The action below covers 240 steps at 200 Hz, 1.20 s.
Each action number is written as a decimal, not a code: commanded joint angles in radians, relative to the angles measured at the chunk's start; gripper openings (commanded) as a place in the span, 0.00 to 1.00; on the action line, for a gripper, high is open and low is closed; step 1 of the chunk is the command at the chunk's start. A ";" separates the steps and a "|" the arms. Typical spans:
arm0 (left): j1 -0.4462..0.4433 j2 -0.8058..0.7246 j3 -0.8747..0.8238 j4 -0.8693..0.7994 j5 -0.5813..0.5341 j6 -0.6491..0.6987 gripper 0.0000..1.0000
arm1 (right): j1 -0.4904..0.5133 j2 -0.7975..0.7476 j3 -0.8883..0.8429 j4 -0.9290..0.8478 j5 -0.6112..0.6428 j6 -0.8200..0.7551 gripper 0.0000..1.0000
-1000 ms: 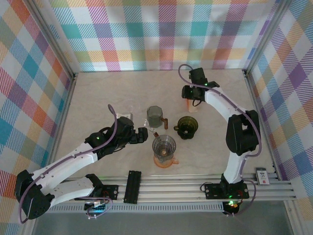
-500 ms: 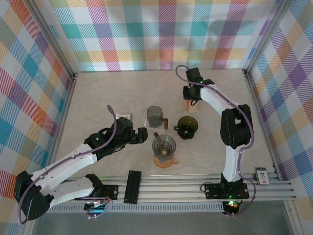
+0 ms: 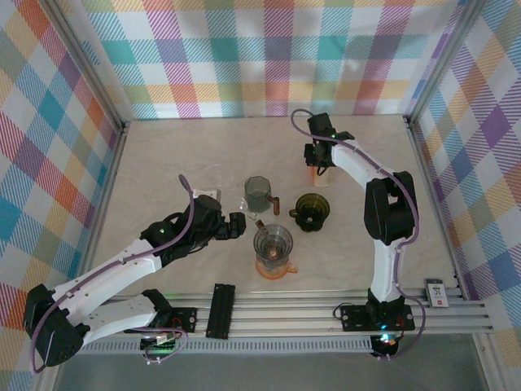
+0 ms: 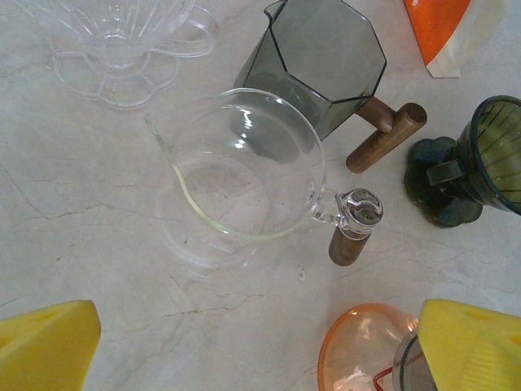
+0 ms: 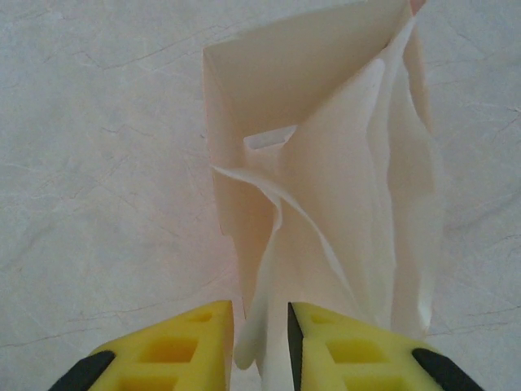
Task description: Place the coffee filter in the dripper
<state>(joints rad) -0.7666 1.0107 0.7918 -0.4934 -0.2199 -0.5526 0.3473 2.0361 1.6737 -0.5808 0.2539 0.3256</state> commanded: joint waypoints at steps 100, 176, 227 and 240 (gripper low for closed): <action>0.010 0.014 0.007 0.014 0.011 0.001 1.00 | -0.002 -0.020 0.003 0.002 0.033 -0.005 0.10; 0.009 -0.006 0.014 0.002 0.029 -0.010 1.00 | -0.002 -0.071 -0.052 0.025 0.017 -0.037 0.00; 0.010 -0.010 0.014 -0.001 0.024 -0.021 1.00 | -0.002 -0.129 -0.093 0.044 -0.003 -0.074 0.00; 0.010 -0.008 0.016 -0.002 0.026 -0.022 1.00 | -0.002 -0.146 -0.102 0.044 -0.012 -0.076 0.00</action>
<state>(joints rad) -0.7631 1.0142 0.7918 -0.4938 -0.1986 -0.5610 0.3473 1.9606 1.5909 -0.5568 0.2684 0.2737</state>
